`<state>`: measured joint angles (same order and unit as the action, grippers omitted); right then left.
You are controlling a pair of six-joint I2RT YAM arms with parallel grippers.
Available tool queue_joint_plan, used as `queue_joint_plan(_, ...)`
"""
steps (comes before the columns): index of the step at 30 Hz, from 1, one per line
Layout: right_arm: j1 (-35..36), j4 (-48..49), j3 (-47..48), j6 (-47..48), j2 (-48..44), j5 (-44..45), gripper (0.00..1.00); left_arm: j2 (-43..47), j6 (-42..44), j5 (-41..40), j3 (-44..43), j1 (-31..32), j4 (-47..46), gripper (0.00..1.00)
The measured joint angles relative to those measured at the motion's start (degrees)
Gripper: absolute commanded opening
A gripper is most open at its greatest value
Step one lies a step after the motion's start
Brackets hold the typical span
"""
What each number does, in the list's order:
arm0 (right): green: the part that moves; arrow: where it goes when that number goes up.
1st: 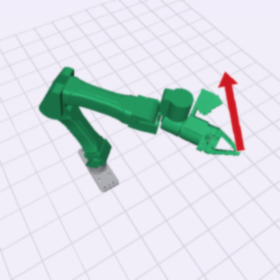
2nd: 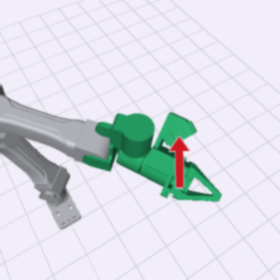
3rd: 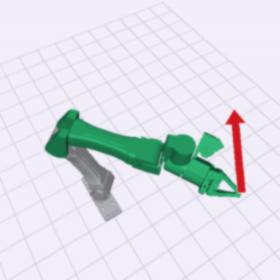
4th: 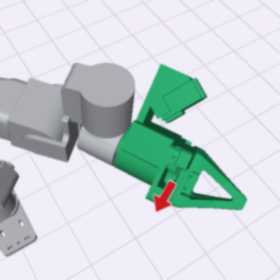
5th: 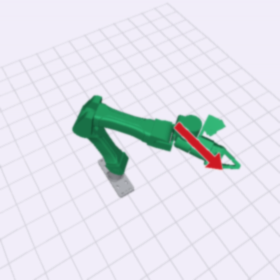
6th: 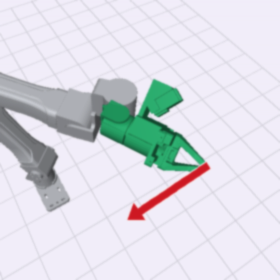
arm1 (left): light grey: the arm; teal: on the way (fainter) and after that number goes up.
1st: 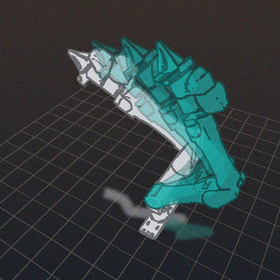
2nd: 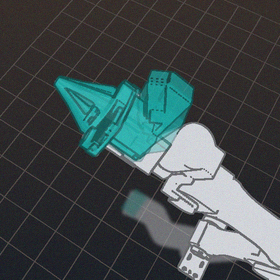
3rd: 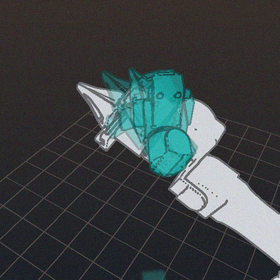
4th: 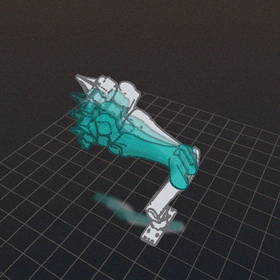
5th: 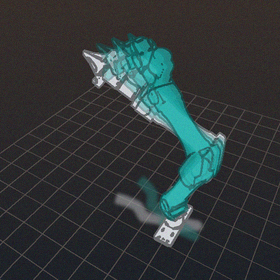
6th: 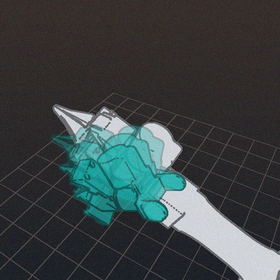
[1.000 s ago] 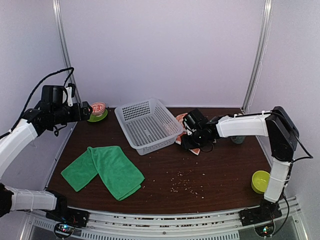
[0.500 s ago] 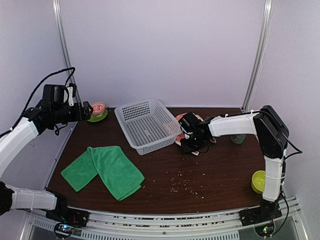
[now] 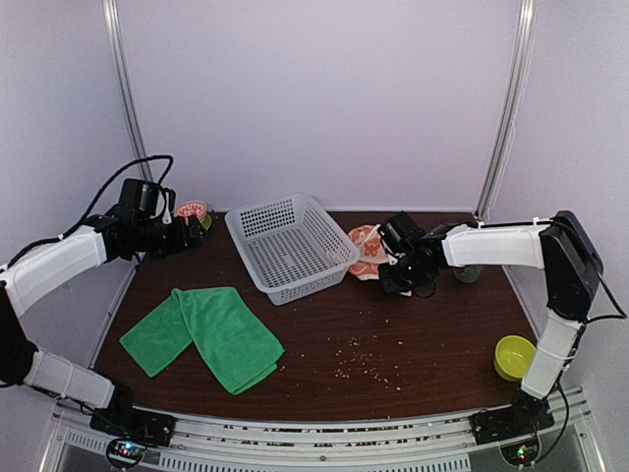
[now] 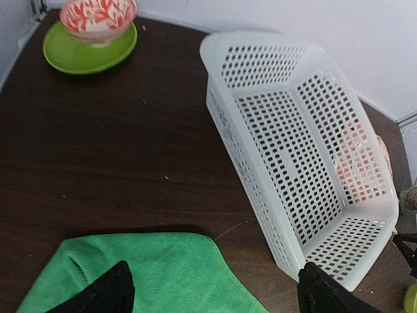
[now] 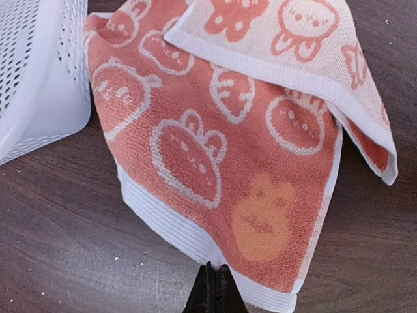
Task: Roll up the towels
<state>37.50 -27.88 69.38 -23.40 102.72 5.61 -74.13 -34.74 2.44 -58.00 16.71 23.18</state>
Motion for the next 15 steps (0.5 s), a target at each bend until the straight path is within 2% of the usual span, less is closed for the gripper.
queue_joint_plan(4, 0.0, 0.4, -1.8, -0.1, -4.0, 0.4, 0.00, -11.1, -5.4, 2.8, -1.3, 3.7, -2.1, 0.88)
queue_joint_plan(10, 0.0, 0.8, -4.4, -0.3, -6.4, 0.4, 0.00, -24.0, -11.0, 5.5, -11.8, 5.6, -2.2, 0.80)
queue_joint_plan(11, 0.0, 0.8, -4.7, -0.4, -6.7, 0.4, 0.00, -25.2, -11.9, 5.6, -13.4, 5.7, -2.1, 0.77)
queue_joint_plan(12, 0.0, 1.0, -4.9, -0.4, -6.9, 0.4, 0.00, -26.3, -12.7, 5.6, -14.8, 5.7, -2.2, 0.69)
queue_joint_plan(15, 0.0, 1.9, -5.7, -0.7, -8.0, 0.2, 0.00, -29.2, -14.9, 5.6, -17.6, 5.9, -2.3, 0.40)
